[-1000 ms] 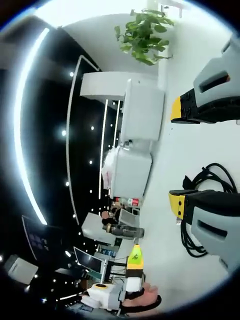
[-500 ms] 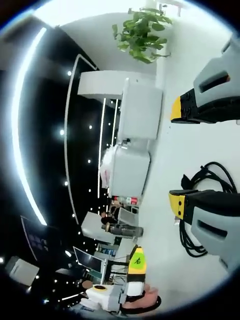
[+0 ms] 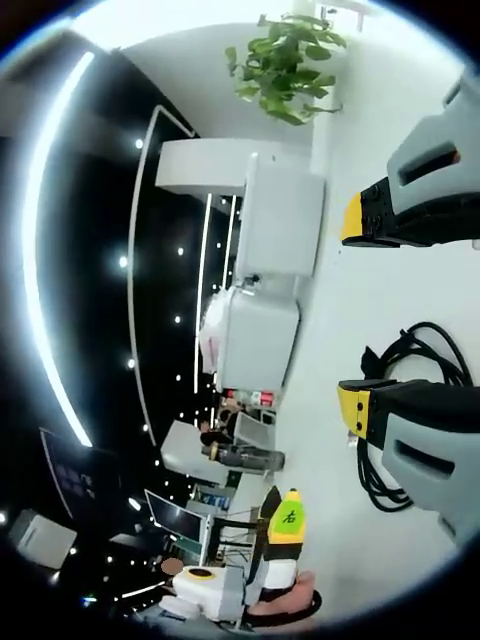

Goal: Coil the Type-C to USB data cable on the desktop and secure it with Velcro straps.

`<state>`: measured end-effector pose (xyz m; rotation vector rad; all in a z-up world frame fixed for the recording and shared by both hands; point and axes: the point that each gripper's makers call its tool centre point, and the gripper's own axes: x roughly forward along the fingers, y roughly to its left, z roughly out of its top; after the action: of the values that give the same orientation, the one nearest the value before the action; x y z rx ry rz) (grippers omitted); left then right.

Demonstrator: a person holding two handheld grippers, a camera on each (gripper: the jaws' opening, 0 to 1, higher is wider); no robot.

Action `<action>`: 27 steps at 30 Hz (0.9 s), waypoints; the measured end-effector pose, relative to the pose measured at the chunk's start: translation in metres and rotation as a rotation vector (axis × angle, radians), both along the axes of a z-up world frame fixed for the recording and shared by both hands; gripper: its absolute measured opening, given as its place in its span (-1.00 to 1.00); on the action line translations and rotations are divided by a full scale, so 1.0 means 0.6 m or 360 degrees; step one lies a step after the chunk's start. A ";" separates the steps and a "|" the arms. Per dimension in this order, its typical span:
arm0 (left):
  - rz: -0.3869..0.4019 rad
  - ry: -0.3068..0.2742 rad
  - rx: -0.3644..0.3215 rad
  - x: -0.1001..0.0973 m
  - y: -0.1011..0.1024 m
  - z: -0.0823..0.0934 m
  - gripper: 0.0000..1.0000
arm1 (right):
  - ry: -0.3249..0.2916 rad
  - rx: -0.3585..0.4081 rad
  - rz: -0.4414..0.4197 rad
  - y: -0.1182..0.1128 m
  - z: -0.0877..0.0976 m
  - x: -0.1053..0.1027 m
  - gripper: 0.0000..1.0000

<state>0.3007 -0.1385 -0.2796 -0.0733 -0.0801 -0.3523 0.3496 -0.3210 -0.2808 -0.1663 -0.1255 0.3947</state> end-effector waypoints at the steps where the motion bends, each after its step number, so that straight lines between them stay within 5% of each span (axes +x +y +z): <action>1: -0.0001 0.0002 -0.0009 0.000 0.001 0.000 0.18 | 0.0001 0.0001 -0.0002 -0.001 0.000 0.000 0.03; 27: 0.0129 0.0009 0.0087 0.010 0.024 -0.007 0.18 | 0.0046 0.0068 -0.0019 -0.014 -0.003 0.005 0.02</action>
<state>0.3068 -0.1241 -0.2838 -0.0168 -0.0677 -0.2729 0.3523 -0.3291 -0.2827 -0.1193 -0.1044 0.3822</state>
